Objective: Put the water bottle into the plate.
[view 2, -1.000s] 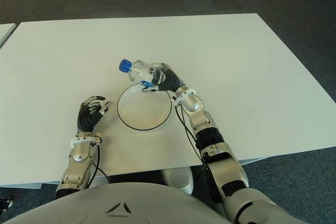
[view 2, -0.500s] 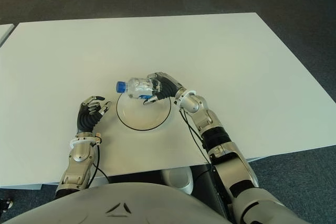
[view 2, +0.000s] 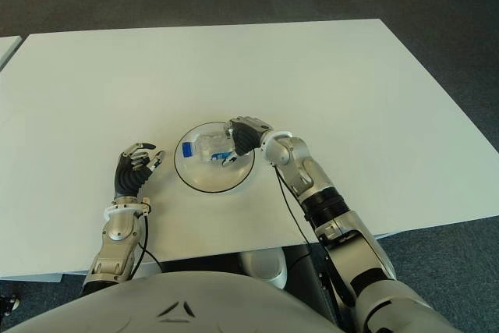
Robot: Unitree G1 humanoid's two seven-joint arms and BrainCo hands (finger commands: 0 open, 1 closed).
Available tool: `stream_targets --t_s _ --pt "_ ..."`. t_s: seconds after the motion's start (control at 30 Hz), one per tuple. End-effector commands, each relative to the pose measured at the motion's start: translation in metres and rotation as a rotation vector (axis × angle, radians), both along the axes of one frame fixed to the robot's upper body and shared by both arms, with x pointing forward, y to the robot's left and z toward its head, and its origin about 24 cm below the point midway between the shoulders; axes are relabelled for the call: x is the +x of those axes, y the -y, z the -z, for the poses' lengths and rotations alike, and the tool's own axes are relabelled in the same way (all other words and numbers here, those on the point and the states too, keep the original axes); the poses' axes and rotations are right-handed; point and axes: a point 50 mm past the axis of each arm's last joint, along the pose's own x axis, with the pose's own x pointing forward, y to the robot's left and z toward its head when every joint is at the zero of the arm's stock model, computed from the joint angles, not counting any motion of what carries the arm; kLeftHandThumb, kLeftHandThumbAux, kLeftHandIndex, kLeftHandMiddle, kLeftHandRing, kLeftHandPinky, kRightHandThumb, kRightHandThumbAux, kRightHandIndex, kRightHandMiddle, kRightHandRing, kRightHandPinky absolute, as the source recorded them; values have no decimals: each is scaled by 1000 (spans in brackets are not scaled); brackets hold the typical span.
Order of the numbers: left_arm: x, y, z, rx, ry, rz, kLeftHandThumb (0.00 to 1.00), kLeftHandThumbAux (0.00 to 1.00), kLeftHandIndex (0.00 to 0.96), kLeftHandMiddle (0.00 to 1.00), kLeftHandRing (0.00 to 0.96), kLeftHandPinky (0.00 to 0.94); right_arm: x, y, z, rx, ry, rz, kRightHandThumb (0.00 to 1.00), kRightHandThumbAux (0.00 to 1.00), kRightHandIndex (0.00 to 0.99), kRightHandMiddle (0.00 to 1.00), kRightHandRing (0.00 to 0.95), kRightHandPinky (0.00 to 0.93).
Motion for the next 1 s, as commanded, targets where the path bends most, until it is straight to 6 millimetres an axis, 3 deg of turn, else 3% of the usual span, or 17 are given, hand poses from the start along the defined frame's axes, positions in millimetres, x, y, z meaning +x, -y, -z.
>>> stream_targets --t_s 0.03,0.4,0.67,0.73,0.8,0.9,1.0 --pt "-4 -1 6 -1 -34 -13 708 715 437 825 838 843 -5 1 1 -48 -4 25 706 720 441 840 844 848" --pt "-5 -1 6 -6 -33 -13 708 715 437 816 831 838 -9 -1 -3 -81 40 42 702 722 437 817 831 843" --pt "-5 -1 6 -6 -32 -14 708 715 436 809 822 829 -14 -2 -6 -84 116 19 694 724 424 742 770 756" --pt "-5 -1 6 -7 -33 -14 708 715 436 806 819 826 -14 -2 -7 -86 135 -4 689 725 416 651 701 696" --pt "-5 -1 6 -8 -33 -14 708 715 436 803 816 825 -15 -3 -7 -91 143 -28 518 696 275 447 525 566" --pt "-5 -1 7 -9 -35 -14 707 715 436 802 814 823 -16 -3 -7 -104 137 -61 437 659 143 192 260 352" --pt "-5 -1 7 -9 -37 -15 707 715 436 803 815 827 -17 -2 -7 -117 131 -85 415 632 67 81 133 241"
